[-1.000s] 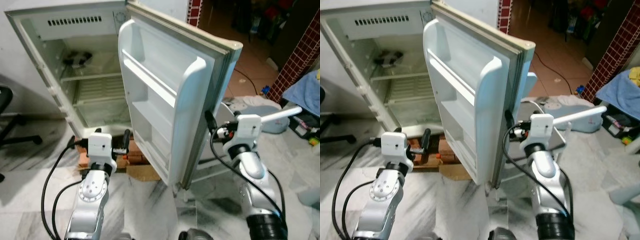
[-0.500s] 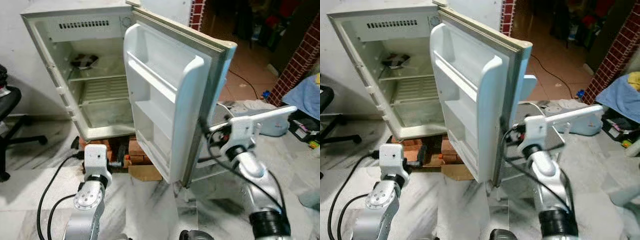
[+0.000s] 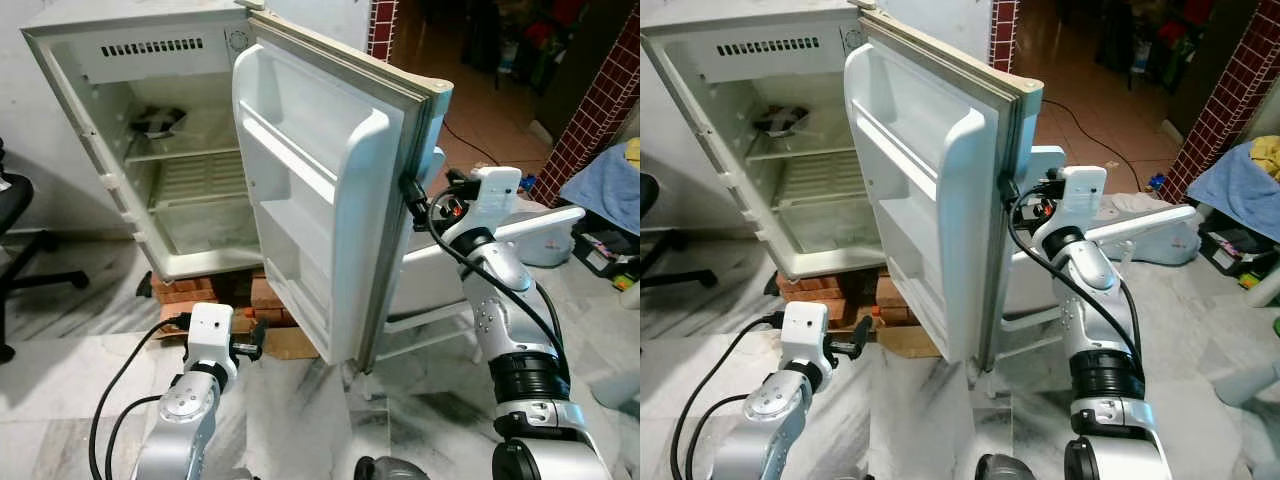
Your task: Restocking fridge
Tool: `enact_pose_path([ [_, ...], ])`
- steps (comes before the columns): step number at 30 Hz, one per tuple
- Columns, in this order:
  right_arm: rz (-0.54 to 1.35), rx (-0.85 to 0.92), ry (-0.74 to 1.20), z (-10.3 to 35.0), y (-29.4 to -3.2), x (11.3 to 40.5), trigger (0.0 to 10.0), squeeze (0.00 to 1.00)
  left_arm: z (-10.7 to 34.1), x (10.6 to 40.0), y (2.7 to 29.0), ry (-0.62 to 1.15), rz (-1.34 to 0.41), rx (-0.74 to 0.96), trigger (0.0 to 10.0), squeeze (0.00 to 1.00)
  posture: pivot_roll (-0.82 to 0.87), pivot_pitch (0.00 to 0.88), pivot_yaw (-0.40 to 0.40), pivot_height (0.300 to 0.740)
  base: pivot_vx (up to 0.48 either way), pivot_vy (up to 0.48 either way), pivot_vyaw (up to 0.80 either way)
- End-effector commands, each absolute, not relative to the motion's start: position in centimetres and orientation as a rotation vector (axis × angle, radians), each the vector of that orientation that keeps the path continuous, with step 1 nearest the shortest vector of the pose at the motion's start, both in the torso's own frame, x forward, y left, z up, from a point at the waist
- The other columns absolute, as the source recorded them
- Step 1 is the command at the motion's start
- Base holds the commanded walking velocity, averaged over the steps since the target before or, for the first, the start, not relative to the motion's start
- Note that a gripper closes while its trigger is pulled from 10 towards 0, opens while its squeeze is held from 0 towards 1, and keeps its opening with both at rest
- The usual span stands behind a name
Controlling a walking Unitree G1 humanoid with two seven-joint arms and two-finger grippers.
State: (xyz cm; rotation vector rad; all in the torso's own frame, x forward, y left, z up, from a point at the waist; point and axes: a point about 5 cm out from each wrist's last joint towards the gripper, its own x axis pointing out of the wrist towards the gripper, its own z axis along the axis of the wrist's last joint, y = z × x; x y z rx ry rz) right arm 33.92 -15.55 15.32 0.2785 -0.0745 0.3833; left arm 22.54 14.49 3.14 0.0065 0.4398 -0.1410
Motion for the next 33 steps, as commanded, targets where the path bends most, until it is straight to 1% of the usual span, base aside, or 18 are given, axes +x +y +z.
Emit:
enact_pose_path([
  [1,0.580,0.350,-0.167,18.7,-12.4,34.1,10.0,0.00,3.2,22.7,14.3,0.450,-0.158,0.011,10.0,0.00,0.10,0.000,-0.007,0.740,0.000,0.000,0.00],
  [2,0.715,0.427,-0.158,19.2,-11.3,33.2,10.0,0.00,3.1,22.7,14.3,0.452,-0.161,0.012,10.0,0.00,0.10,0.000,-0.010,0.740,0.000,0.000,0.00],
  [4,0.833,0.486,-0.152,19.6,-10.4,32.1,10.0,0.00,3.1,22.7,14.3,0.453,-0.163,0.012,10.0,0.00,0.10,0.000,-0.011,0.740,0.000,0.000,0.00],
  [5,0.978,0.530,-0.144,20.1,-9.6,30.5,10.0,0.00,3.1,22.6,14.3,0.456,-0.163,0.012,10.0,0.00,0.10,0.000,-0.010,0.740,0.000,0.000,0.00],
  [6,0.978,0.530,-0.144,20.1,-9.6,30.5,10.0,0.00,3.1,22.6,14.3,0.456,-0.163,0.012,10.0,0.00,0.10,0.000,-0.010,0.740,0.000,0.000,0.00],
  [7,1.070,0.543,-0.130,20.2,-9.1,29.2,10.0,0.00,3.1,22.6,14.3,0.457,-0.164,0.013,10.0,0.00,0.10,0.000,-0.009,0.740,0.000,0.000,0.00],
  [8,1.083,0.542,-0.113,19.8,-9.0,28.9,10.0,0.00,3.0,22.6,14.3,0.458,-0.165,0.013,10.0,0.00,0.10,0.000,-0.008,0.740,0.000,0.000,0.00],
  [10,1.021,0.504,-0.059,18.2,-9.4,29.1,10.0,0.00,3.0,22.6,14.3,0.460,-0.171,0.016,10.0,0.00,0.09,0.000,-0.007,0.740,0.000,0.000,0.00],
  [13,0.853,0.409,0.073,14.7,-10.6,30.1,10.0,0.00,3.0,22.5,14.2,0.464,-0.178,0.019,10.0,0.00,0.09,0.000,-0.003,0.740,0.000,0.000,0.00],
  [14,0.718,0.311,0.153,12.1,-11.7,30.4,10.0,0.00,3.0,22.5,14.2,0.464,-0.184,0.022,10.0,0.00,0.09,0.000,0.000,0.740,0.000,0.000,0.00],
  [15,0.718,0.311,0.153,12.1,-11.7,30.4,10.0,0.00,3.0,22.5,14.2,0.464,-0.184,0.022,10.0,0.00,0.09,0.000,0.000,0.740,0.000,0.000,0.00],
  [16,0.645,0.276,0.194,11.0,-12.3,30.5,10.0,0.00,3.0,22.5,14.2,0.464,-0.185,0.023,10.0,0.00,0.09,0.000,0.001,0.740,0.000,0.000,0.00],
  [17,0.496,0.236,0.220,9.5,-13.6,30.3,10.0,0.00,3.2,22.6,14.3,0.441,-0.185,0.034,10.0,0.00,0.09,0.000,-0.002,0.740,0.000,0.000,0.00],
  [18,0.445,0.226,0.227,9.1,-14.1,30.0,10.0,0.00,3.3,22.7,14.3,0.428,-0.184,0.039,10.0,0.00,0.09,0.000,-0.002,0.740,0.000,0.000,0.00],
  [24,0.366,0.229,0.213,8.9,-14.2,29.0,10.0,0.00,4.1,23.4,14.9,0.362,-0.148,0.085,10.0,0.00,0.09,0.000,0.002,0.740,0.000,0.000,0.00],
  [27,0.317,0.179,0.172,8.9,-14.0,29.0,10.0,0.00,5.0,23.8,15.1,0.295,-0.121,0.102,10.0,0.00,0.08,0.000,0.005,0.740,0.000,0.480,0.00],
  [29,0.270,0.123,0.096,9.8,-13.9,29.3,10.0,0.00,5.5,24.1,15.2,0.256,-0.109,0.102,10.0,0.00,0.08,0.000,0.007,0.740,0.000,0.480,0.00],
  [33,0.253,0.152,0.066,10.4,-13.9,29.6,10.0,0.00,6.1,24.3,15.4,0.216,-0.089,0.093,10.0,0.00,0.08,0.000,0.007,0.740,0.000,0.480,0.00],
])
